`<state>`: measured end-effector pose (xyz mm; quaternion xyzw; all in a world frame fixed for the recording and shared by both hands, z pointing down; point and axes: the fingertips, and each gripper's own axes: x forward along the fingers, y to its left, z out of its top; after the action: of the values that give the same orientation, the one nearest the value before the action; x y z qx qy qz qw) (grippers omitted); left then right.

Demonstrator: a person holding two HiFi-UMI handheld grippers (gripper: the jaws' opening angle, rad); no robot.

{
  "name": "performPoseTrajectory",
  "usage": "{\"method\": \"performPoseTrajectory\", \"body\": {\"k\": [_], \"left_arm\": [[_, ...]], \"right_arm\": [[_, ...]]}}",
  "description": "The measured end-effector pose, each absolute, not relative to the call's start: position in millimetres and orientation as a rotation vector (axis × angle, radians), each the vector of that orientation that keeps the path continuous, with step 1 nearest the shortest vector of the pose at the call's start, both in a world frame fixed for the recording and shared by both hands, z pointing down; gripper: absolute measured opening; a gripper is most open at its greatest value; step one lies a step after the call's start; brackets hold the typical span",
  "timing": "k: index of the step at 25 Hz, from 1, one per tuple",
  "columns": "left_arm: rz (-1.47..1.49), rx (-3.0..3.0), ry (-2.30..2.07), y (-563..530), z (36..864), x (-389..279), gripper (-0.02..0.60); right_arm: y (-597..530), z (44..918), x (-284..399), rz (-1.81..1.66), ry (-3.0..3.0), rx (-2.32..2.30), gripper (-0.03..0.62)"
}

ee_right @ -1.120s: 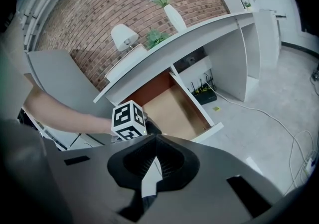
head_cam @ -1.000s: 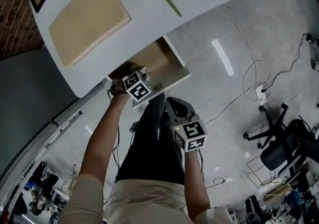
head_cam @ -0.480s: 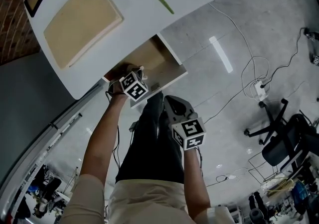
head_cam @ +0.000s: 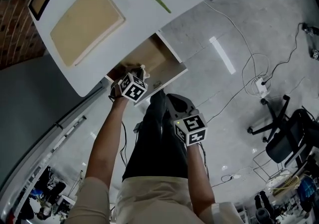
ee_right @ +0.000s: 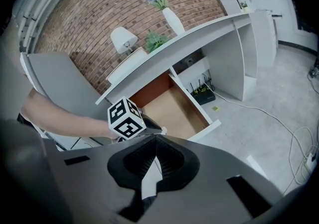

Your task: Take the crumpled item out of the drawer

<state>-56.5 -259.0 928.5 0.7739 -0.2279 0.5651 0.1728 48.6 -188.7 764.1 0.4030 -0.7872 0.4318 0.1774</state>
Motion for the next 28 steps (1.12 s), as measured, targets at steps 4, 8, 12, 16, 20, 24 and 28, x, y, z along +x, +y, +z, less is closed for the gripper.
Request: {"method": "performPoseTrajectory", "body": {"k": [4, 8, 12, 16, 20, 24, 28], "left_arm": [[1.552, 2.204, -0.699, -259, 907, -54, 0.026], [1.513, 2.221, -0.747, -257, 879, -47, 0.026], [1.476, 2.23, -0.77, -246, 850, -37, 0.026], [1.429, 2.25, -0.815, -244, 819, -32, 0.026], [1.393, 2.263, -0.851, -238, 785, -31, 0.026], [1.361, 2.281, -0.894, -232, 750, -35, 0.026], [1.334, 2.297, -0.932, -219, 714, -43, 0.026]], "right_arm": [[-183, 753, 50, 1.206, -2.239, 1.132, 0.025], [-173, 738, 55, 1.211, -2.24, 1.13, 0.025], [-159, 722, 58, 1.203, -2.236, 1.099, 0.025], [-154, 707, 58, 1.166, -2.242, 1.071, 0.025], [-147, 688, 53, 1.169, -2.247, 1.058, 0.025], [-144, 666, 41, 1.131, -2.271, 1.019, 0.025], [-137, 643, 30, 1.1, -2.295, 0.996, 0.025]]}}
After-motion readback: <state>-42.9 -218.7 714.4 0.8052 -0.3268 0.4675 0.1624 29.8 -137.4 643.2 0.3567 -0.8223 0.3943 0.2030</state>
